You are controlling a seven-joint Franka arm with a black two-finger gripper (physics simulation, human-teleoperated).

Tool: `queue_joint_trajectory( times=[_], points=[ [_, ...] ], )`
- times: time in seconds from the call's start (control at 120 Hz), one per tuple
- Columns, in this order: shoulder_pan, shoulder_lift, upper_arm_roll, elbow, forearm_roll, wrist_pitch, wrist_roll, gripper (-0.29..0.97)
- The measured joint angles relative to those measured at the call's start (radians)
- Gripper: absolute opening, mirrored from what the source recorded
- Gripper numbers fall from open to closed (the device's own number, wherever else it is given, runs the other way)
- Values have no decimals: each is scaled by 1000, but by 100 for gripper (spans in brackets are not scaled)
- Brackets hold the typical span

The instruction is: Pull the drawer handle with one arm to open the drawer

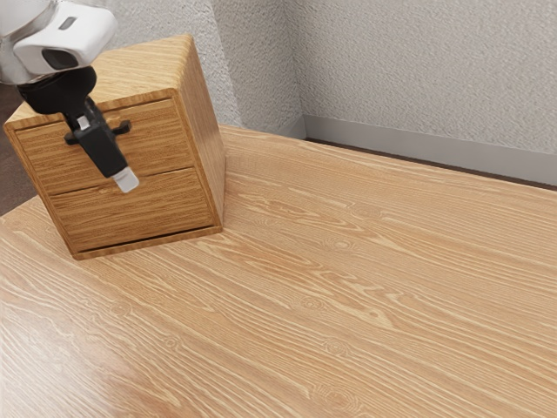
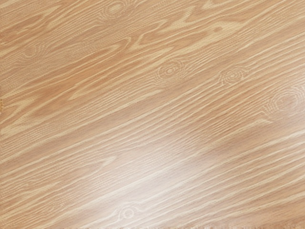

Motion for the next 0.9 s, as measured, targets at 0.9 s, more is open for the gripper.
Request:
queue_joint_trajectory(
  times=[0.9],
  points=[
    [4,176,200,41,27,76,381,68]
  ],
)
